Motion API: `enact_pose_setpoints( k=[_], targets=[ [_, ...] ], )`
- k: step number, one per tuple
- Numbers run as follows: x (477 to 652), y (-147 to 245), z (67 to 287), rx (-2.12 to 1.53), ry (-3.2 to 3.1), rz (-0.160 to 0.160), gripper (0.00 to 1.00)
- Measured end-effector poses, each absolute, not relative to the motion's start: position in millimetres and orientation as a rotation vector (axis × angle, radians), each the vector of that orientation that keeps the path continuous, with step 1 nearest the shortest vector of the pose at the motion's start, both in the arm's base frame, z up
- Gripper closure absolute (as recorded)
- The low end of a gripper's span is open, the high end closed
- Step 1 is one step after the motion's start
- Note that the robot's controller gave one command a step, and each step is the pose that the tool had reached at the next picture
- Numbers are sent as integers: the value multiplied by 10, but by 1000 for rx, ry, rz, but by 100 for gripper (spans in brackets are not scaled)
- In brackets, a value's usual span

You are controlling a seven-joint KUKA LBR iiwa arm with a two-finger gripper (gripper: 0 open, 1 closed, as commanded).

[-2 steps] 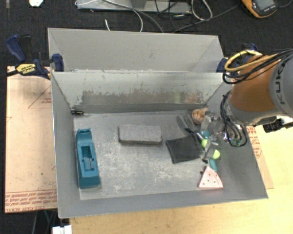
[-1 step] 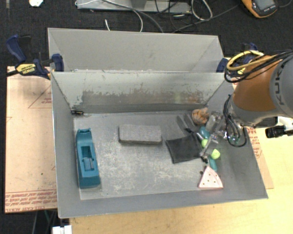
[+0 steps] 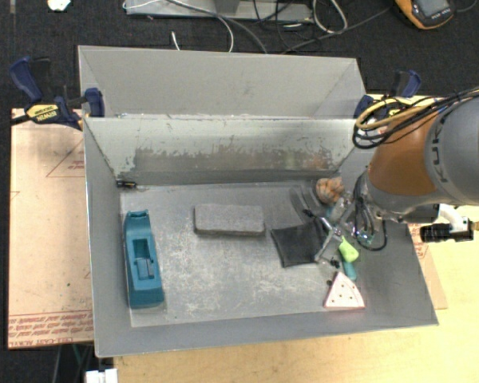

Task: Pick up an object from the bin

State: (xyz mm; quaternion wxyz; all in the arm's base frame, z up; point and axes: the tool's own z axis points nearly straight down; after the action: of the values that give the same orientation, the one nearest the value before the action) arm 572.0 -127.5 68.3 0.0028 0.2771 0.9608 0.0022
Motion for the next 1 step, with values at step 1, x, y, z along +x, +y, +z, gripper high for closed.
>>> enact_pose_setpoints(
  k=[1],
  targets=[
    [5703,-1245,701,919,2999,5,100]
  ],
)
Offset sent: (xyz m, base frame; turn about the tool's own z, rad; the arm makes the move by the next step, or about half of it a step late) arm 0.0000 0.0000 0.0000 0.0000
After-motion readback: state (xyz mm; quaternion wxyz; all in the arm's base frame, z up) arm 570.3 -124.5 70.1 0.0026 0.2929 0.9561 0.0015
